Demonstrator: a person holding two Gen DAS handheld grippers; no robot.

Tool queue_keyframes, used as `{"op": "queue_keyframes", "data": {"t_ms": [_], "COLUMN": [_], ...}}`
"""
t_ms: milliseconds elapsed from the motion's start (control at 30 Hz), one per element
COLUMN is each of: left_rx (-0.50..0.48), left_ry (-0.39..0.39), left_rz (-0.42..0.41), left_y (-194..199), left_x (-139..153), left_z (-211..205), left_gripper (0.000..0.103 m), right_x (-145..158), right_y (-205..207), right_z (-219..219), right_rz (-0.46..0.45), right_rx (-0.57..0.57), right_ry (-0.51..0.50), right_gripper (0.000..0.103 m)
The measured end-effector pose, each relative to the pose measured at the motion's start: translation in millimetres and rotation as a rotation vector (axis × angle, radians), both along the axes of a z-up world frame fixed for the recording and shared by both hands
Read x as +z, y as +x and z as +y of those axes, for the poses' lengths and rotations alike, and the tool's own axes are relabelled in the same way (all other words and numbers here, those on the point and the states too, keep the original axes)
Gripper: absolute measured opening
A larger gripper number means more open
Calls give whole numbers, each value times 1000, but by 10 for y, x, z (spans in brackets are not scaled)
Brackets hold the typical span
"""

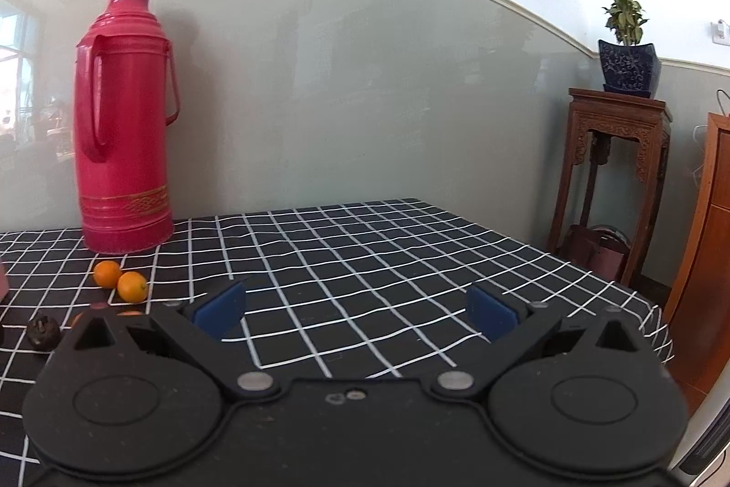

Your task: Organize fruits

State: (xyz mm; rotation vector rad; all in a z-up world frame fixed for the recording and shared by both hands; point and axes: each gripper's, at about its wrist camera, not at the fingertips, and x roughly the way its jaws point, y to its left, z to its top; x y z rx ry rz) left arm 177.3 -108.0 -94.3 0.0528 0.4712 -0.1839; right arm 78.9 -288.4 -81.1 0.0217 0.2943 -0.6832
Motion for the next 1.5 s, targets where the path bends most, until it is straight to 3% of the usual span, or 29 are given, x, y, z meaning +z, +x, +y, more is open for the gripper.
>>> {"op": "queue_keyframes", "data": {"t_ms": [300, 600, 867, 933, 1033, 1067, 1400, 1500], "left_rx": [152, 332, 377, 369, 377, 380, 365, 367], "left_ry": [23, 21, 24, 19, 31, 34, 44, 47], "left_rz": [-46, 23, 66, 62, 28, 16, -27, -39], "left_y": [-6, 122, 120, 99, 19, -4, -198, -241], "left_x": [130, 86, 42, 55, 96, 110, 171, 189], "left_z": [522, 1052, 1239, 1254, 1257, 1258, 1385, 1436], "left_gripper": [40, 40, 41, 49, 82, 86, 89, 90], "right_x": [-34, -93, -138, -149, -159, -161, -199, -186], "right_y": [169, 362, 486, 509, 544, 553, 655, 720], "right_z": [307, 564, 665, 681, 694, 699, 687, 677], "right_rz": [32, 77, 114, 122, 130, 133, 119, 112], "right_rx": [109, 207, 270, 282, 293, 295, 371, 403], "right_ry": [-1, 30, 85, 98, 106, 109, 191, 218], "right_gripper": [97, 97, 97, 97, 97, 97, 97, 91]}}
